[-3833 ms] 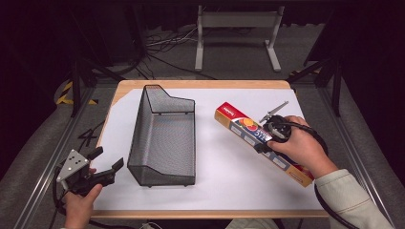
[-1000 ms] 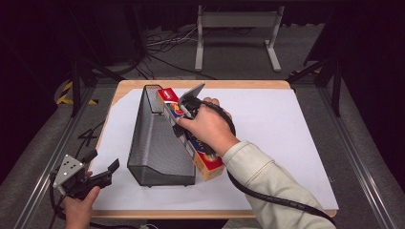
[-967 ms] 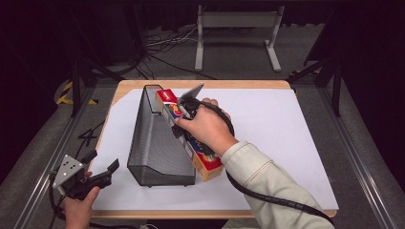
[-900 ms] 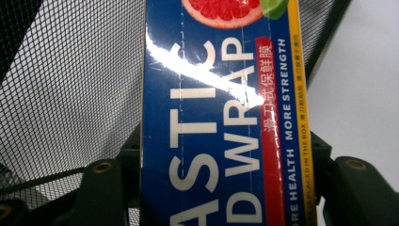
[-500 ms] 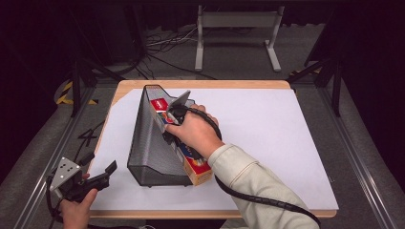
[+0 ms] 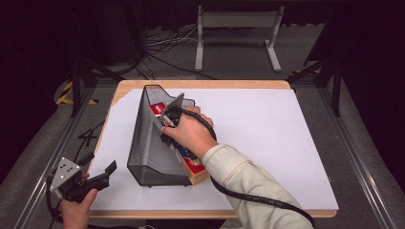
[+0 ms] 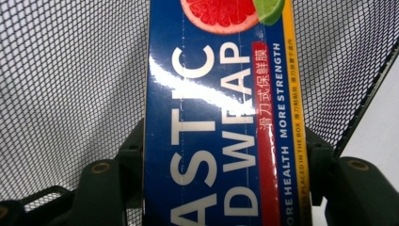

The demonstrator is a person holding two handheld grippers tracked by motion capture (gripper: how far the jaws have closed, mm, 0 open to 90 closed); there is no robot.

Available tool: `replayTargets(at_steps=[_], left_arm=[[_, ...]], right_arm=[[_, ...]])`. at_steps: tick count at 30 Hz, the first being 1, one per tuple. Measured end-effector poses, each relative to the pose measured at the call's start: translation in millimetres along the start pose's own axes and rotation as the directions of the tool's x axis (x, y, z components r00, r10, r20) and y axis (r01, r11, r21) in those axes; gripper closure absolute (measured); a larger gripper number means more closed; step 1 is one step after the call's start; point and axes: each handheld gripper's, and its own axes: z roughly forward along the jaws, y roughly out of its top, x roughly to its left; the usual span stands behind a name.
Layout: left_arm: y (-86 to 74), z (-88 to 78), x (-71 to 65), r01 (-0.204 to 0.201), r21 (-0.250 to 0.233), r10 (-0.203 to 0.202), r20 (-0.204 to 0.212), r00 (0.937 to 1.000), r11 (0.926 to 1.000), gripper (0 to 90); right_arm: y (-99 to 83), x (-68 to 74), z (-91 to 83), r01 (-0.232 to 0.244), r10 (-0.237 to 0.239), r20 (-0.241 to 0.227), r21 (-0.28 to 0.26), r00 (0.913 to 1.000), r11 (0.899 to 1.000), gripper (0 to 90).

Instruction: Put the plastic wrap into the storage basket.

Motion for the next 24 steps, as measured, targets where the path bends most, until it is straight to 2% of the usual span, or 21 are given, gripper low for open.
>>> replayTargets(at_steps=[15,24], left_arm=[[0.8,-1.2,-0.2,-0.003,-0.012,0.003,0.003,1.0,0.9999,15.6],[1.1,0.0,-1.9,-0.008,-0.01,0.008,0.004,1.0,0.9999,15.6]], right_arm=[[5.6,9.0,2.3,0.019,-0.02,0.046,0.02,0.9988,1.0,38.7],[5.7,6.2,3.1,0.053,-0.053,0.043,0.007,0.9977,0.999,37.0]])
